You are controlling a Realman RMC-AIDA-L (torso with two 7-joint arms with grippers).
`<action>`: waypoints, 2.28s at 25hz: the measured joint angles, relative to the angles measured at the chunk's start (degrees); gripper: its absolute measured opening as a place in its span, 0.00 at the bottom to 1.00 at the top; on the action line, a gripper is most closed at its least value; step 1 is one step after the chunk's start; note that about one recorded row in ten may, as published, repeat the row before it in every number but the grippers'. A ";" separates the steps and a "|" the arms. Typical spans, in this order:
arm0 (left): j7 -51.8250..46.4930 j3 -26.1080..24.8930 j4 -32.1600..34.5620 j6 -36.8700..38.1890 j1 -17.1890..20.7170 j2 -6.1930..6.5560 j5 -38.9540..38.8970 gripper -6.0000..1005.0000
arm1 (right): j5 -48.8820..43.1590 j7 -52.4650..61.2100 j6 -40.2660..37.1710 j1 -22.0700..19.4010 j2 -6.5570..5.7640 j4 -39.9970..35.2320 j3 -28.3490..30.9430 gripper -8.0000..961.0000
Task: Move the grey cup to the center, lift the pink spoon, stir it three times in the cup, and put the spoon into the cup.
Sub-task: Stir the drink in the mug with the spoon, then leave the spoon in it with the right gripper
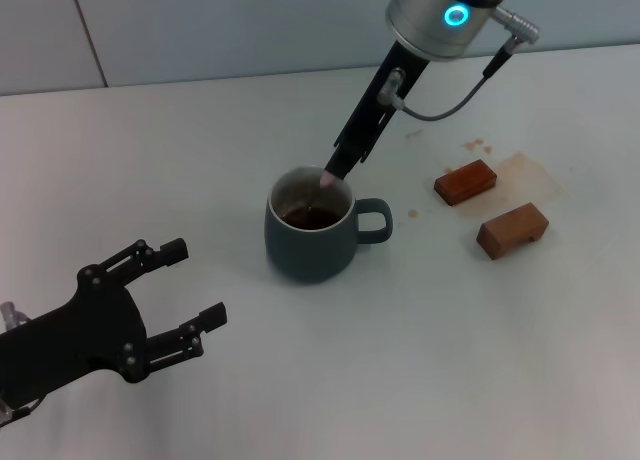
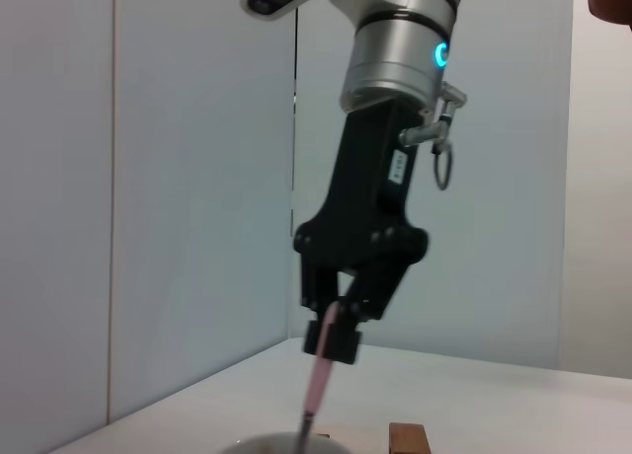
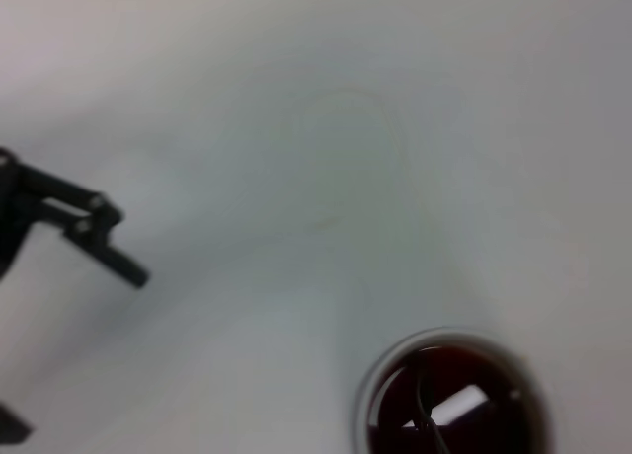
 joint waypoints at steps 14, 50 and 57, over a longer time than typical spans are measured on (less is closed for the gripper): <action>0.03 0.04 0.00 0.05 -0.22 -0.04 -0.07 0.83 | -1.85 -1.47 -3.63 3.35 0.36 0.12 0.80 0.12; -0.22 -0.22 -0.09 -0.02 -0.53 0.25 -0.44 0.83 | -6.16 -2.81 -4.32 4.67 0.13 2.14 1.19 0.14; -0.12 -0.26 -0.09 -0.07 -0.68 0.13 -0.45 0.83 | -6.23 -3.37 -3.36 4.64 2.03 1.35 1.54 0.16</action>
